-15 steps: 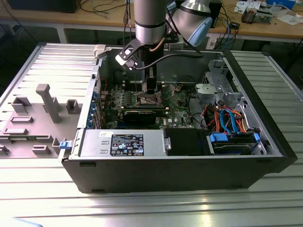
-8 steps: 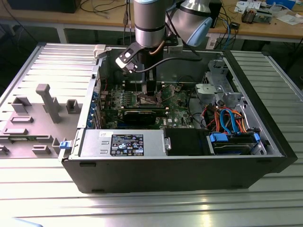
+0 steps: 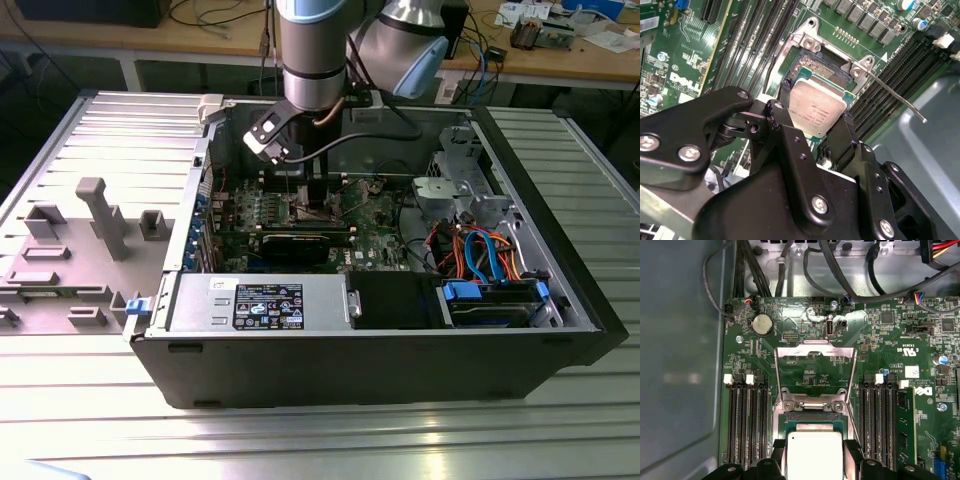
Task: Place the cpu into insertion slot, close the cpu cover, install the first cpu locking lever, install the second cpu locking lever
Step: 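Place the cpu into insertion slot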
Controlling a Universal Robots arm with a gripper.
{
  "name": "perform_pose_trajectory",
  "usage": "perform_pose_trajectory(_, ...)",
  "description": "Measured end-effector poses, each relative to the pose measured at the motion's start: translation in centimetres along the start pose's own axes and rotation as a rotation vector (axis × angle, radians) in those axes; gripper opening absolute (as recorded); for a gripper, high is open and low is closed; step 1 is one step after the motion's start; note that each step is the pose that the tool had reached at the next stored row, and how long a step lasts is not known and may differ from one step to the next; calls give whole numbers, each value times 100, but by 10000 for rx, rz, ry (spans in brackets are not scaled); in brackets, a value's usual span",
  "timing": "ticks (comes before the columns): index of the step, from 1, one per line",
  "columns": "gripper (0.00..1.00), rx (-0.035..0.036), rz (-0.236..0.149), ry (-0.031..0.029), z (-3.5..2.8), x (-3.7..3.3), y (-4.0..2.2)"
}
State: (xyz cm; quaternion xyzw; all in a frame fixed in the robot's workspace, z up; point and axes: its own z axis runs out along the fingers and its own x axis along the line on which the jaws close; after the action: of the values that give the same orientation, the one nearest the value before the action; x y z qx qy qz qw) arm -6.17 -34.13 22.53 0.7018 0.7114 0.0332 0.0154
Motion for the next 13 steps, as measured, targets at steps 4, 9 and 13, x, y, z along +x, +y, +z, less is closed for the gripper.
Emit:
perform_pose_trajectory(4,54,0,0,0,74,-2,-13)
perform_pose_trajectory(9,54,1,1,-1,89,-2,-14)
perform_pose_trajectory(13,54,1,1,-1,92,-2,-15)
